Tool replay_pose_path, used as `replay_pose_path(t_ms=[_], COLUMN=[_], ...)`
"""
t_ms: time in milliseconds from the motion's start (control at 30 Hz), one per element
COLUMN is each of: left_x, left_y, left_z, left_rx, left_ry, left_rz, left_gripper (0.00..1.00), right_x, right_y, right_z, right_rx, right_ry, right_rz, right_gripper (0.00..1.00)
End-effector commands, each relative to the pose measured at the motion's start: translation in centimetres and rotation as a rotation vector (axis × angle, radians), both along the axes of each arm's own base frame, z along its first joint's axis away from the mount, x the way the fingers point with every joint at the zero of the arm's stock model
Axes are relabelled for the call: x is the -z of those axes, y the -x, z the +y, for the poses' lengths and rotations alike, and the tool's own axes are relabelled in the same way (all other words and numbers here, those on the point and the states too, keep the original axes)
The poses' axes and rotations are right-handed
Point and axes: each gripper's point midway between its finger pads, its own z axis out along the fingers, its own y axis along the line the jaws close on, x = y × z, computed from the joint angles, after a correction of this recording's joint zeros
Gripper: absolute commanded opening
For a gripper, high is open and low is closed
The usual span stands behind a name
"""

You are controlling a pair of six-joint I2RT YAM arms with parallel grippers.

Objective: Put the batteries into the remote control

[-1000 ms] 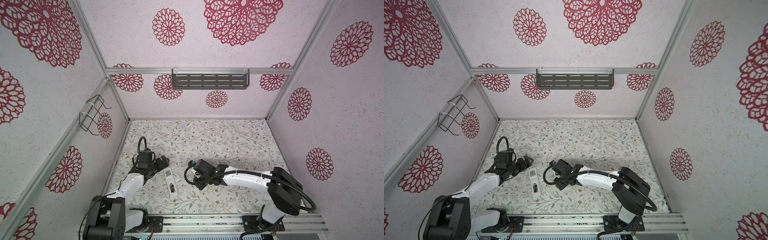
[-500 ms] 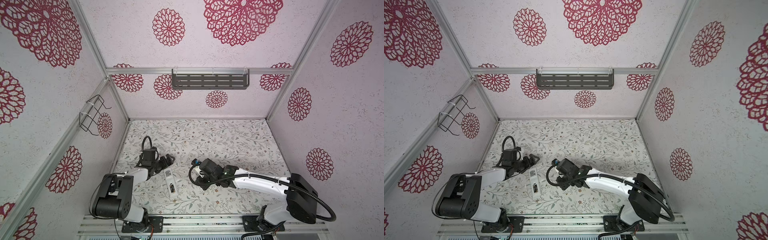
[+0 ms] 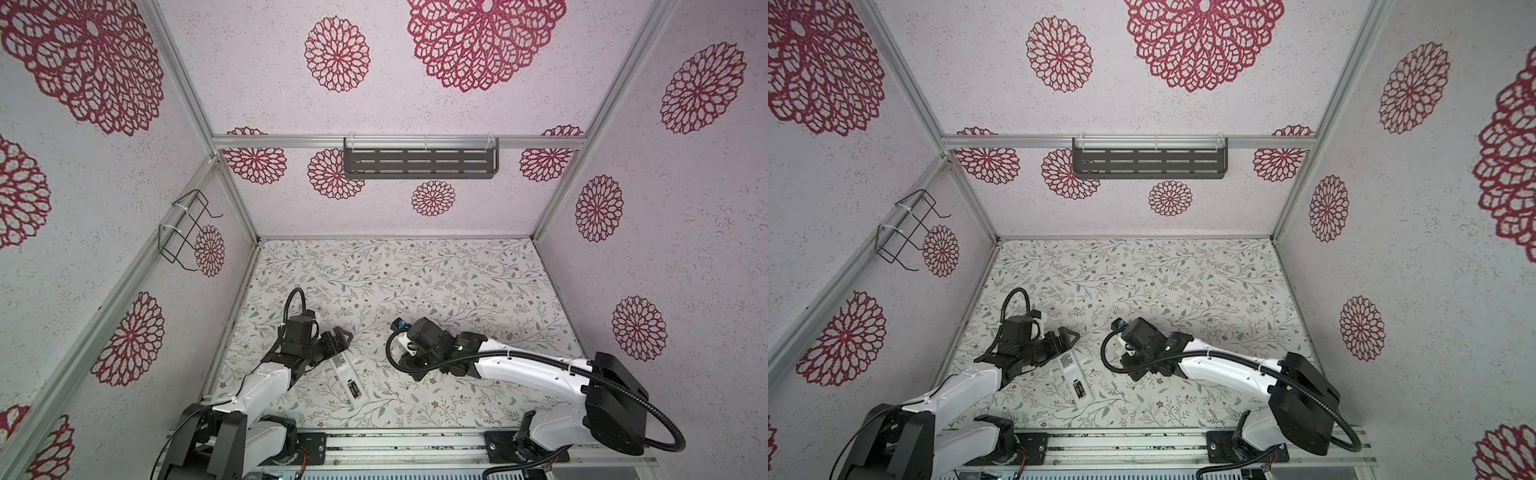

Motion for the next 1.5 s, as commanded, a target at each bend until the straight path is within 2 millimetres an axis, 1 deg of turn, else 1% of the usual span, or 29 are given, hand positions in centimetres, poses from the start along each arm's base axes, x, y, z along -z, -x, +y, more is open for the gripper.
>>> replay_pose_path(t_ms=[0,100,167,233,300,400,467,533,600,733,833,900,1067,1200,1267,1300,1367,1433,1467], left_x=[1.0,1.0,0.6,-0.2,-0.5,0.0,0.2,0.3,0.4,0.6,1.1,1.7,1.3,0.3,0.1,0.0,-0.5,-1.0,-1.4], left_y=[2.3,3.2,3.7,4.3,5.0,6.7,7.6,8.3,9.1,10.5,11.0,11.0,9.5,7.3,6.0,5.5,4.7,4.5,4.6], left_z=[0.1,-0.3,0.3,1.6,2.6,2.5,1.4,-0.6,-2.0,-4.3,-6.0,-7.3,-10.6,-13.6,-14.8,-15.2,-15.4,-15.1,-14.5], left_rx=[-0.002,0.014,-0.013,-0.062,-0.118,-0.129,-0.094,-0.053,-0.021,0.035,0.076,0.098,0.158,0.2,0.22,0.234,0.226,0.209,0.196], left_ry=[-0.006,-0.017,-0.077,-0.17,-0.219,-0.244,-0.244,-0.19,-0.162,-0.156,-0.135,-0.112,-0.064,0.0,-0.004,-0.015,-0.044,-0.042,-0.054], left_rz=[0.091,0.114,0.116,0.112,0.132,0.235,0.26,0.274,0.292,0.313,0.321,0.336,0.31,0.251,0.222,0.22,0.201,0.187,0.177], left_gripper=[0.97,0.97,0.97,0.97,0.97,0.98,0.97,0.97,0.97,0.97,0.97,0.97,0.98,0.97,0.97,0.97,0.97,0.97,0.97], right_x=[-1.5,-1.6,-1.6,-1.5,-1.5,-1.4,-1.4,-1.4,-1.4,-1.3,-1.3,-1.5,-1.5,-1.5,-1.5,-1.4,-1.1,-0.8,-0.7], right_y=[-0.4,-0.4,-0.3,-0.3,-0.3,-0.3,-0.4,-0.5,-0.7,-0.8,-0.9,-1.0,-1.1,-1.3,-1.4,-1.4,-1.4,-1.4,-1.5], right_z=[-0.1,-0.2,-0.4,-0.6,-0.8,-1.1,-1.3,-1.4,-1.5,-1.8,-2.0,-2.2,-2.8,-3.4,-3.7,-3.8,-4.2,-4.7,-4.9], right_rx=[-0.001,0.0,0.0,0.006,0.009,0.012,0.013,0.014,0.018,0.021,0.021,0.022,0.035,0.051,0.059,0.063,0.069,0.069,0.068], right_ry=[-0.036,-0.031,-0.03,-0.029,-0.026,-0.02,-0.019,-0.018,-0.017,-0.018,-0.018,-0.018,-0.016,-0.018,-0.019,-0.016,-0.004,0.008,0.012], right_rz=[-0.039,-0.04,-0.041,-0.043,-0.047,-0.046,-0.052,-0.056,-0.058,-0.058,-0.061,-0.064,-0.066,-0.07,-0.07,-0.069,-0.068,-0.064,-0.065], right_gripper=[0.25,0.25,0.25,0.25,0.25,0.25,0.25,0.25,0.24,0.24,0.24,0.24,0.24,0.24,0.24,0.24,0.24,0.24,0.24])
